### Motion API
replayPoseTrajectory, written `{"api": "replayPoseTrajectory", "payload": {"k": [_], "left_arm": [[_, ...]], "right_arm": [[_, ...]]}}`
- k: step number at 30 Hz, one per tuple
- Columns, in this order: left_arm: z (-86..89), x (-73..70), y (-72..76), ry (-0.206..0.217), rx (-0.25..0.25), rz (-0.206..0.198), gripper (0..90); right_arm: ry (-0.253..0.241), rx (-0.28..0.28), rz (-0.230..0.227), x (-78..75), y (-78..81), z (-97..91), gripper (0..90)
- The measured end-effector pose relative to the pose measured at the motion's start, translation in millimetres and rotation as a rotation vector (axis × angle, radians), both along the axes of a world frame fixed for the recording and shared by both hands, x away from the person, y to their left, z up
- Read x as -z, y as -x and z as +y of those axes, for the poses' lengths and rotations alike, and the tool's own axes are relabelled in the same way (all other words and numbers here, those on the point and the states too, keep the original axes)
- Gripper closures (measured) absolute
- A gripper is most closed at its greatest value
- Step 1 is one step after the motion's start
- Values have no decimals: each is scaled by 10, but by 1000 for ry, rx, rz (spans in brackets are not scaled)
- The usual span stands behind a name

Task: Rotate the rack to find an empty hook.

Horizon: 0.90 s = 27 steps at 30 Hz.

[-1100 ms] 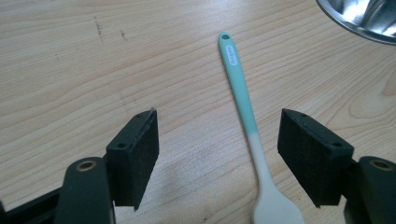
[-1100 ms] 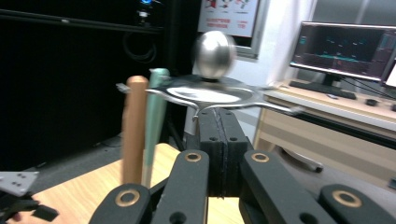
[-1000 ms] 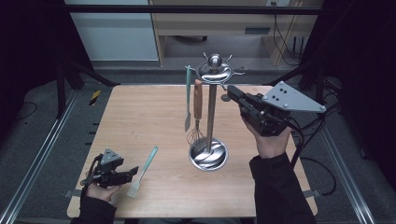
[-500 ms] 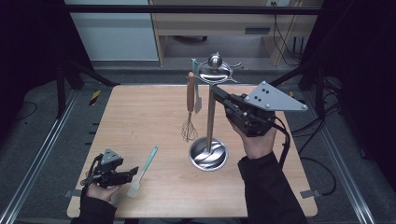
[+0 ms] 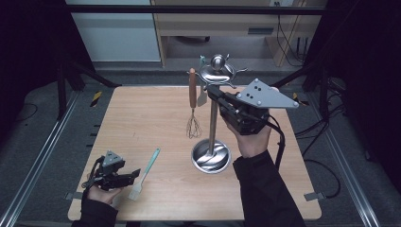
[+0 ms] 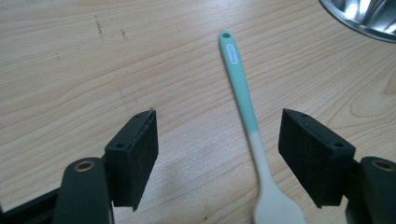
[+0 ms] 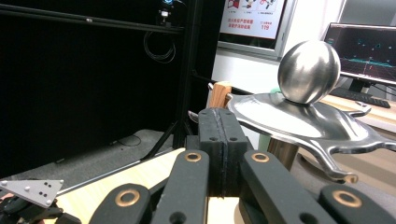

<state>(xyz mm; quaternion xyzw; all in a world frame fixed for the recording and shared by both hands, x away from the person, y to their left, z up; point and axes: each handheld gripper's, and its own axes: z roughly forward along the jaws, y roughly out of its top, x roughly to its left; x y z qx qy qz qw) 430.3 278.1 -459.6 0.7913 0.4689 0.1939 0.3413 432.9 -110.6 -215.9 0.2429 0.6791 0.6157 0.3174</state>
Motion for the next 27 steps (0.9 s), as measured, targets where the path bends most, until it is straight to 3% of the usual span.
{"api": "replayPoseTrajectory", "payload": {"k": [4,9,27], "left_arm": [[4,-2,-1,4,0,1,281],[-5,-4,-2,6,3,4,290],[-63,-11,-12,6,16,9,324]], "right_arm": [[2,5,-1,27,24,-40,900],[11,24,28,199,50,-174,861],[73,173,293,1524,-70,-869,630]]}}
